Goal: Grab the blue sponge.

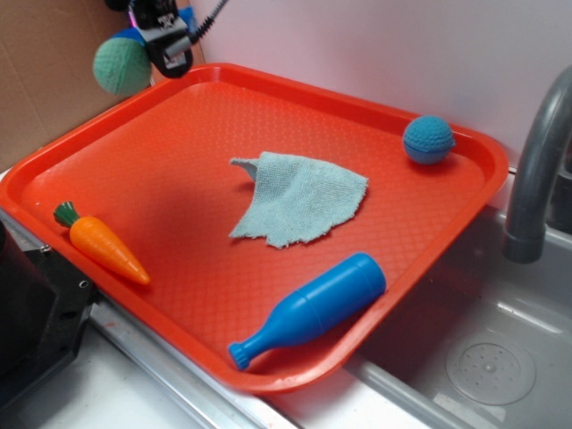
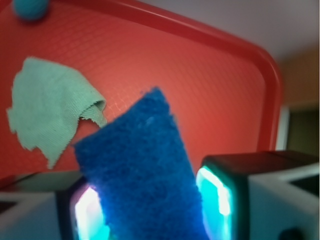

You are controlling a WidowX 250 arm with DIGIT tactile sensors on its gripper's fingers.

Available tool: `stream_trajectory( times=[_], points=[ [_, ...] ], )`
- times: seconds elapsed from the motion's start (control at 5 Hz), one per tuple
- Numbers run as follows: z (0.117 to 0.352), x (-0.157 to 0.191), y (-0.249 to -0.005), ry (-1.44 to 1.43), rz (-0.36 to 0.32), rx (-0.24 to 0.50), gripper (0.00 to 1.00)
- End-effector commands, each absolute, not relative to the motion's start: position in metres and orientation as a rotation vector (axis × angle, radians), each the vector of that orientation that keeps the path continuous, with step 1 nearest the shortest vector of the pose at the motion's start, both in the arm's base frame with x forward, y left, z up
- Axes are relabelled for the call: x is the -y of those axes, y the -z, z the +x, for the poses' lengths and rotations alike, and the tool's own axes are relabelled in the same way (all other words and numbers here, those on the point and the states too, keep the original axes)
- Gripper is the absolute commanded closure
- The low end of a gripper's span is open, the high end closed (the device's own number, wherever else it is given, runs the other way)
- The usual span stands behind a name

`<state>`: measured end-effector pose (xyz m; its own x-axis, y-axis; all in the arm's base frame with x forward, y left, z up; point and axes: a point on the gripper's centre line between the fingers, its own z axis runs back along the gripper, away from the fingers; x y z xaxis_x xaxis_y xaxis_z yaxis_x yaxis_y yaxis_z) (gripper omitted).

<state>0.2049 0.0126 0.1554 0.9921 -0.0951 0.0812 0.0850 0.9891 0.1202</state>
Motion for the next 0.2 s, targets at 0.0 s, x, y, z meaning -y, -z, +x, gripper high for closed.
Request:
stream_trajectory(
  times=[0.0],
  points=[
    [0.1992,-0.0313,-0.1701,-0.4,0.003,-0.042,1.0]
  ],
)
